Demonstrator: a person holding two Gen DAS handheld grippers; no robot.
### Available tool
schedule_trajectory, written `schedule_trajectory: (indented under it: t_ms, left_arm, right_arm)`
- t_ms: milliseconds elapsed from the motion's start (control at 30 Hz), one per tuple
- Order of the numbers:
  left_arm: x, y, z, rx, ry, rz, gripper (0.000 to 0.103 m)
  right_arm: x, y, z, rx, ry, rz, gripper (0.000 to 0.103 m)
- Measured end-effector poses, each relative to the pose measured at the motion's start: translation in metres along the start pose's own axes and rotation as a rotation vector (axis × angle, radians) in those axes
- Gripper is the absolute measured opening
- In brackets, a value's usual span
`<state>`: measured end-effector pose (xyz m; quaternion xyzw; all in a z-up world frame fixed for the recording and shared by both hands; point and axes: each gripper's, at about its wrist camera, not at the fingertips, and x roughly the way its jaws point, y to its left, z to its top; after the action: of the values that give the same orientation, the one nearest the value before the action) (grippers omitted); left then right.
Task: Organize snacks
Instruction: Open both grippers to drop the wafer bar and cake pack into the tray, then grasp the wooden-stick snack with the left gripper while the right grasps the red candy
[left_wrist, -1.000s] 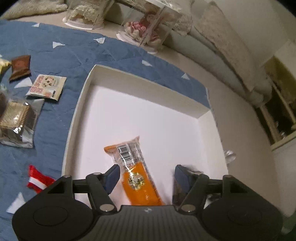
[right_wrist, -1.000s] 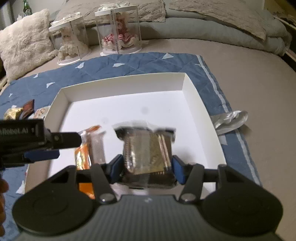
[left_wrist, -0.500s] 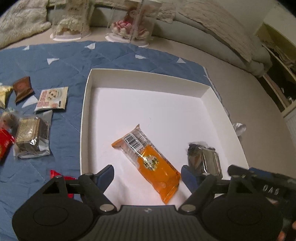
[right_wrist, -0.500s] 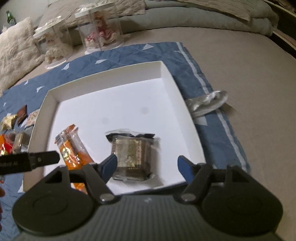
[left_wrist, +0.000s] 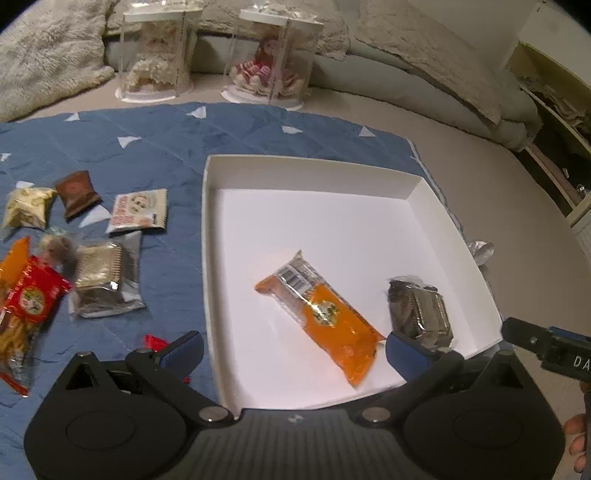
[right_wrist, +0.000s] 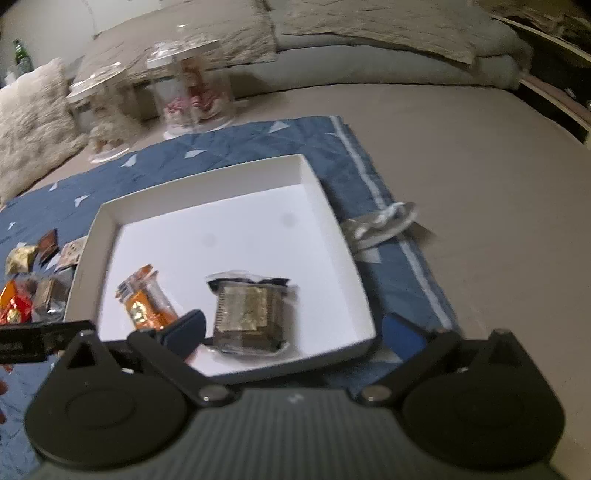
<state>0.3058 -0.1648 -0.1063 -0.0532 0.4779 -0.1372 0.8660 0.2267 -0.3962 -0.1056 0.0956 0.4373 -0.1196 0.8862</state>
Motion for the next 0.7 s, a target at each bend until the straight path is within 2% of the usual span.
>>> schedule_trajectory:
  t_ms: [300, 467, 700]
  left_arm:
    - [-0.028, 0.035, -0.001, 0.010, -0.036, 0.031, 0.103]
    - [-0.044, 0.069, -0.001, 0.000, -0.046, 0.063, 0.103]
    - [-0.066, 0.125, -0.002, -0.056, -0.072, 0.118, 0.103]
  right_arm:
    - [-0.004, 0.018, -0.006, -0.019, -0.012, 0.009, 0.103]
    - [-0.003, 0.045, -0.005, -0.012, -0.028, 0.042, 0.103]
    - [0.002, 0.094, -0.004, -0.084, -0.029, 0.088, 0.103]
